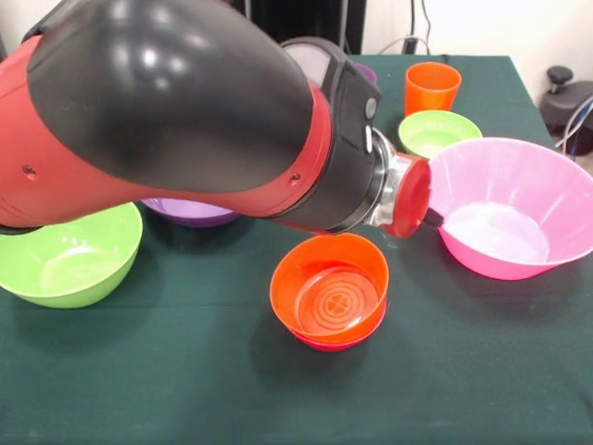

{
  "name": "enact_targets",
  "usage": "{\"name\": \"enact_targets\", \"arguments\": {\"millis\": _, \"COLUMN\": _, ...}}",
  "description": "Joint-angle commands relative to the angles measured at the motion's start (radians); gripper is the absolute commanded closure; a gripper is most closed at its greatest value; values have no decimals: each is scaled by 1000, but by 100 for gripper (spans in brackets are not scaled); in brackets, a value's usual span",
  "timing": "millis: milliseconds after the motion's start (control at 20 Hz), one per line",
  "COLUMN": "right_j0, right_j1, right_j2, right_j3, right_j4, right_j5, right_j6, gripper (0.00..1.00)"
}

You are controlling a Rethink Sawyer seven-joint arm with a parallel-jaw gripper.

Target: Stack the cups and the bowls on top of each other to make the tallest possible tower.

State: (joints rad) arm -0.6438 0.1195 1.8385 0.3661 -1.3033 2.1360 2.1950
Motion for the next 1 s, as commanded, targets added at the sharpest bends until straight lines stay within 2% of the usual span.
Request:
{"name": "enact_targets", "arguments": {"millis": 50, "right_j0": -7, "right_j1": -17, "right_j2": -233, "right_j3": 5, "right_j4": 6, "right_j5": -30, "right_j6": 33, "gripper": 0}}
{"name": "enact_targets", "arguments": {"millis": 550, "right_j0": -62, "right_j1": -94, "right_j2": -388, "right_j3": 150, "right_j4": 141, "right_j5": -40, "right_j6": 84, "gripper": 0}}
{"name": "enact_targets", "arguments": {"millis": 600, "right_j0": -33, "right_j1": -81, "right_j2": -380, "right_j3": 92, "right_j4": 112, "right_j5": -33, "right_j6": 46, "gripper": 0}}
{"name": "enact_targets", "arguments": {"millis": 1000, "right_j0": -67, "right_j1": -136, "right_j2": -488, "right_j3": 241, "right_j4": 265, "right_j5": -59, "right_j6": 91, "gripper": 0}}
